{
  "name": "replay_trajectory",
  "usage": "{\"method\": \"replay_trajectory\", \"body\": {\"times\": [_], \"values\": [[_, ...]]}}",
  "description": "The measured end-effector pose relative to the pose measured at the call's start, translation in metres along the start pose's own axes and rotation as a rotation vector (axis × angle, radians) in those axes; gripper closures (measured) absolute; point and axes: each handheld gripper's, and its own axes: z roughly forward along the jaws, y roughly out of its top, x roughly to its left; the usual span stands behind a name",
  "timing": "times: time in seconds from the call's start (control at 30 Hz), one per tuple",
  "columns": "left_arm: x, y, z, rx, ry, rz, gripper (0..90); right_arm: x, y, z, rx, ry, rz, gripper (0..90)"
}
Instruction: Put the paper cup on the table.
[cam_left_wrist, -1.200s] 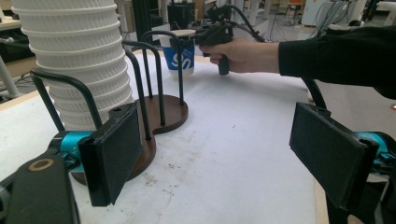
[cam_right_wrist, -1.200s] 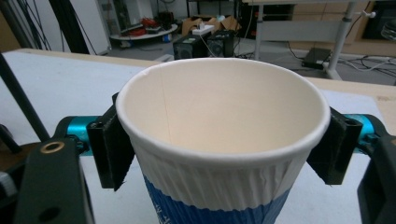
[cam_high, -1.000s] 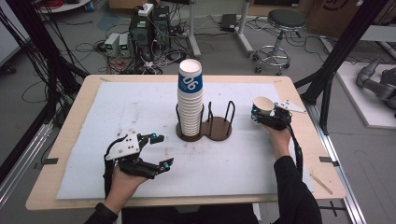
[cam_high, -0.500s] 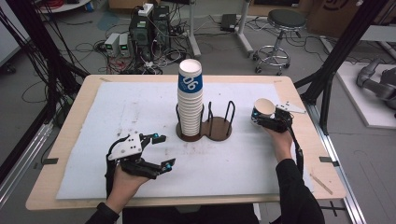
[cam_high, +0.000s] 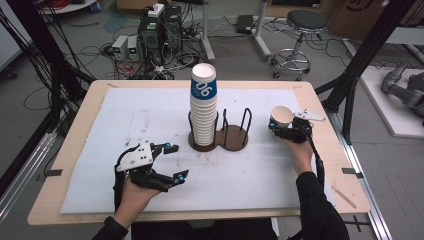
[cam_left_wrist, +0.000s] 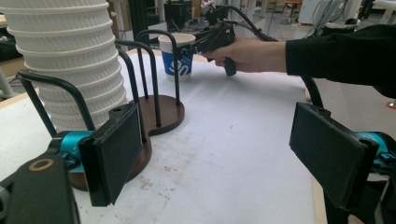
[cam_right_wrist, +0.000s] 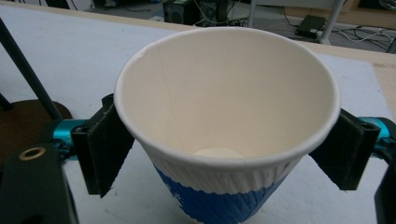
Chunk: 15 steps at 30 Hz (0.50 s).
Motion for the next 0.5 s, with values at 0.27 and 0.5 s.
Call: {"method": "replay_trajectory", "body": {"times": [0.27, 0.5], "values": [[0.000, 0.001, 0.002, 0.002, -0.008, 0.005, 16.9, 0.001, -0.003, -0.008, 0.053, -0.042, 0.003, 14.3], [0.000, 0.002, 0.002, 0.000, -0.008, 0.006, 17.0, -0.001, -0.006, -0.024, 0.062, -0.034, -0.006, 14.3]]}}
